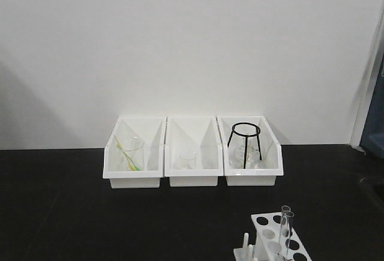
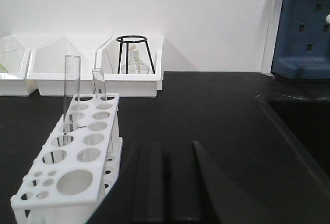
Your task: Flip and reinsert test tube from rack
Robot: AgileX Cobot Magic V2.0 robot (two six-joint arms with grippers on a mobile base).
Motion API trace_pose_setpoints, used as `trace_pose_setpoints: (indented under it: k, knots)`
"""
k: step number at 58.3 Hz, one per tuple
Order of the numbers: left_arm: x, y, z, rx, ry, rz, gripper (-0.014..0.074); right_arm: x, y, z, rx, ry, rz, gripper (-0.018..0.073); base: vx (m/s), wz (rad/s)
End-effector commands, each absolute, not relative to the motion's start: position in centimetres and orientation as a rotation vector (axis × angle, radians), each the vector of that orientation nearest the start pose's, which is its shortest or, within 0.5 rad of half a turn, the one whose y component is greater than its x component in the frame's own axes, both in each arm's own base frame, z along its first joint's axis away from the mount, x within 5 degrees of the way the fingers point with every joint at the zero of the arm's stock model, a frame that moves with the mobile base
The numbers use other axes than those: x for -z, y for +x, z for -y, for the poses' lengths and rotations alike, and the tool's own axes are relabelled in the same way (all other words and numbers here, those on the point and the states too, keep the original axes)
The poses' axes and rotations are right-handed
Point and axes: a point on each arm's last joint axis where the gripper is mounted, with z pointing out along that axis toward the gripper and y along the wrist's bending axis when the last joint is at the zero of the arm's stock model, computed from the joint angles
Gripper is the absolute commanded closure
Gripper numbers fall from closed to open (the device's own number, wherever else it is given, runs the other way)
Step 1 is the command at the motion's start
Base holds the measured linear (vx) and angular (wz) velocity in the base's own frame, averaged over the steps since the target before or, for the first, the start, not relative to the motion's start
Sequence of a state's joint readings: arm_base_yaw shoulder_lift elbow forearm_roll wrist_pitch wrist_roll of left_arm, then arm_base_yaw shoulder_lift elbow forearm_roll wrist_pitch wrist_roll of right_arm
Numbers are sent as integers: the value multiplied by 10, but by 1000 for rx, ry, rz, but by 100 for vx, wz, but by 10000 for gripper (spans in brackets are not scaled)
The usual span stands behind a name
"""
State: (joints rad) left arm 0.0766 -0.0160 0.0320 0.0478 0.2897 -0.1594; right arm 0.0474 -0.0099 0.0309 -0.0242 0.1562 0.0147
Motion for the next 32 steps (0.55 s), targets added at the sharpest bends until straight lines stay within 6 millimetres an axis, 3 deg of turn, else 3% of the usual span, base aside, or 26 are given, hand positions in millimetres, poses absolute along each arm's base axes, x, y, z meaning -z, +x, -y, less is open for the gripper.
trace_pose_setpoints:
  k: [1, 32]
  knots:
    - [-186, 55, -5, 27, -163, -1683, 603, -198, 56, -3, -28, -47, -1561, 573, 0, 0]
    - [-186, 55, -5, 27, -163, -1683, 603, -198, 56, -3, -28, -47, -1561, 571, 0, 0]
